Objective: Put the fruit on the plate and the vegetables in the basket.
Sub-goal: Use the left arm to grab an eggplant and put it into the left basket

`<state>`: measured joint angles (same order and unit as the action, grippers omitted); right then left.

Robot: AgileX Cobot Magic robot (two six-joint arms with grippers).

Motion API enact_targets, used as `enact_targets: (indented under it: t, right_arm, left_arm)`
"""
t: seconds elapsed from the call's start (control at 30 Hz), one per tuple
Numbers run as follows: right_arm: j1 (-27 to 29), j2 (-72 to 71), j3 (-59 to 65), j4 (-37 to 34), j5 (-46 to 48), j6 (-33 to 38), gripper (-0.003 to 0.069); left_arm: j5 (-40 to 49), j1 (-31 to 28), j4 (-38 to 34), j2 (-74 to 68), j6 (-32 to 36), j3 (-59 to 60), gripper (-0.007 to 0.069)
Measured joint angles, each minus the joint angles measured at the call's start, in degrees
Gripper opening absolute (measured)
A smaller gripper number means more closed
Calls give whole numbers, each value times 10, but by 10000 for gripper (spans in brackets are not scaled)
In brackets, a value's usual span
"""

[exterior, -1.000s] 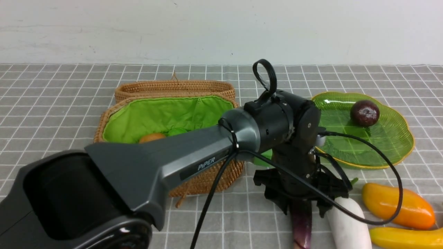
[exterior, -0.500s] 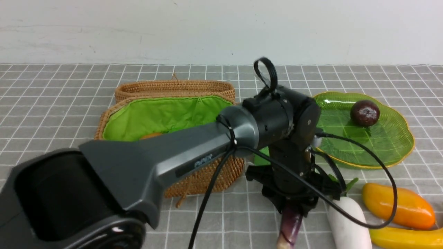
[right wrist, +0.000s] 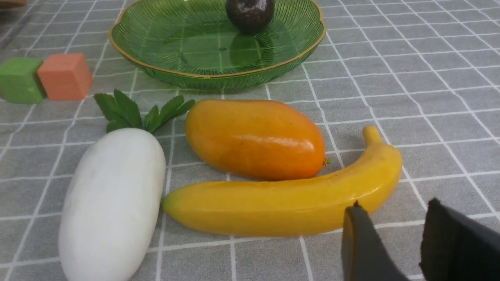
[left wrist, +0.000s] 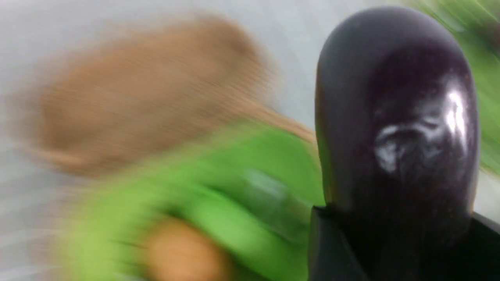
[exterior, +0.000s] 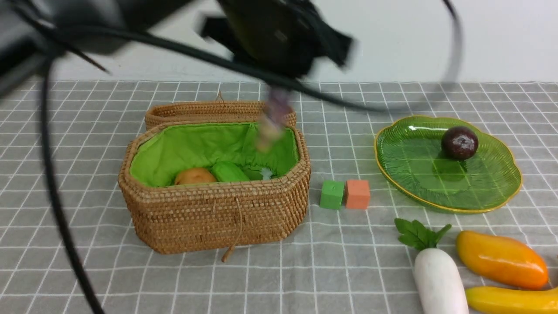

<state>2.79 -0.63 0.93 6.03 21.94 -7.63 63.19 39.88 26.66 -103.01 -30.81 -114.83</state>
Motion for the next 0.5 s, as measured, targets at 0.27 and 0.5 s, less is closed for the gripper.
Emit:
enact_targets:
  t: [0.27,0.5]
  right_arm:
    - [0,0,0,0,0,0,240]
    - [0,0,0,0,0,0,240]
  left_arm:
    - [-1,-36,43,-61,124,0,355]
    - [-1,-37,-5,-87,179,27,451]
